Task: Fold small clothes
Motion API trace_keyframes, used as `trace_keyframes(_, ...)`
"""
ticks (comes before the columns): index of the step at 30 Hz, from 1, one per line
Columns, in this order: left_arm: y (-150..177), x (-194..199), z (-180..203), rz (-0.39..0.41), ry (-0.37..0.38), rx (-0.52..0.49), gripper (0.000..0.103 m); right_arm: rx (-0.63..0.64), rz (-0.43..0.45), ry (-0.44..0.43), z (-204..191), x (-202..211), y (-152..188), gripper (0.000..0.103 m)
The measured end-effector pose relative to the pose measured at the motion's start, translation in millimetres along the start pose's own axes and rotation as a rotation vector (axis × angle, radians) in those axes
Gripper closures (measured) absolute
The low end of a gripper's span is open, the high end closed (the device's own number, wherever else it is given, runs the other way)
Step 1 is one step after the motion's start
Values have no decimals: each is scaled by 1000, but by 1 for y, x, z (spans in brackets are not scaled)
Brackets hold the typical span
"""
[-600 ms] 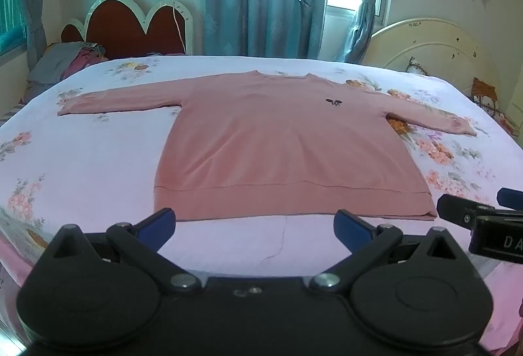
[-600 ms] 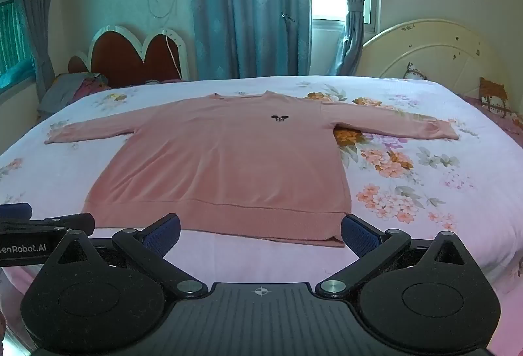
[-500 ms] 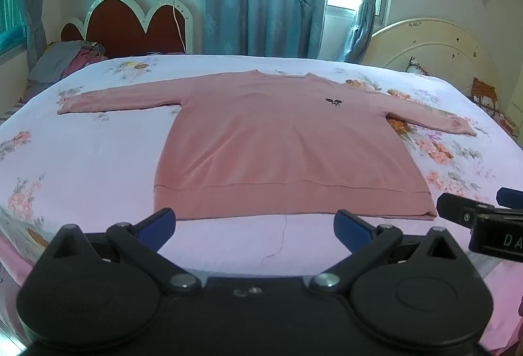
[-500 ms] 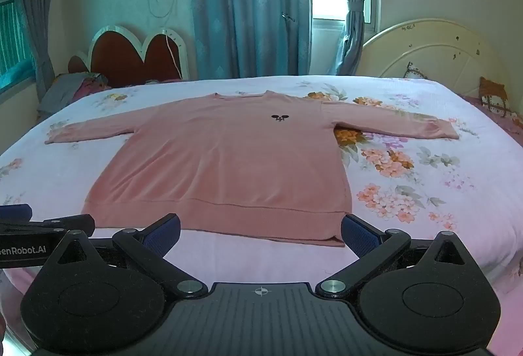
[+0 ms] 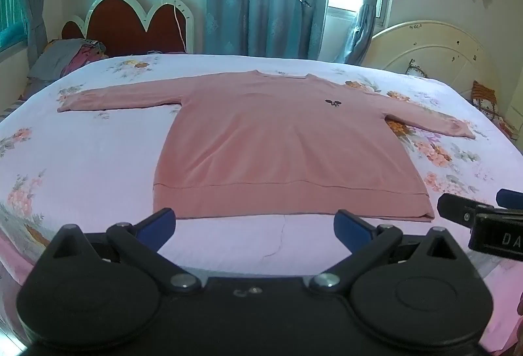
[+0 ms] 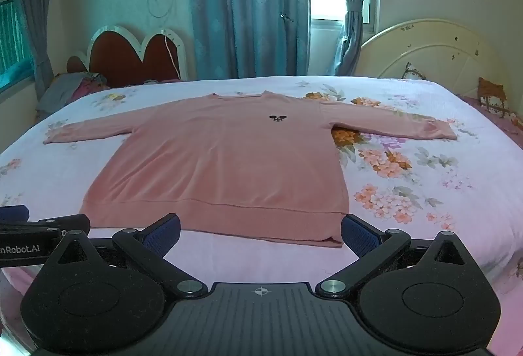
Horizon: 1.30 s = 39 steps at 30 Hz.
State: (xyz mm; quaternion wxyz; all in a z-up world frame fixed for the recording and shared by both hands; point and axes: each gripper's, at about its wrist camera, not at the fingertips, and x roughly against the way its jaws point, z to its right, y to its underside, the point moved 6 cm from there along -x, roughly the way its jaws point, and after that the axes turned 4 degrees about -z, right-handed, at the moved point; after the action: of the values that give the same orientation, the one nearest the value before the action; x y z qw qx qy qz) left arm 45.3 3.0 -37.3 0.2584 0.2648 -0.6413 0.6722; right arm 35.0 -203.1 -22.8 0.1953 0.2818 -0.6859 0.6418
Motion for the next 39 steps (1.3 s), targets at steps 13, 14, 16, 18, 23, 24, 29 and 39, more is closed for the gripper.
trace_keyframes(13, 0, 0, 0, 0, -2, 0, 0, 8, -1, -6, -1, 5, -2, 0)
trace_keyframes(14, 0, 1, -1, 0, -2, -1, 0, 8, -1, -6, -1, 5, -3, 0)
trace_keyframes(16, 0, 1, -1, -1, -4, 0, 0, 9, 0, -6, -1, 5, -2, 0)
trace_keyframes(18, 0, 1, -1, -2, -4, 2, 0, 9, -1, -5, -1, 5, -3, 0)
trace_keyframes(23, 0, 1, -1, -2, -4, 1, 0, 1, -1, 1, 1, 5, -3, 0)
trace_keyframes(24, 0, 1, -1, -1, -4, 1, 0, 0, -1, 2, 1, 5, -3, 0)
trace_keyframes(29, 1, 1, -1, -1, -5, 0, 0, 1, 1, 1, 2, 5, -4, 0)
trace_keyframes(39, 2, 0, 1, -5, -7, -7, 0, -5, -3, -2, 7, 4, -5, 0)
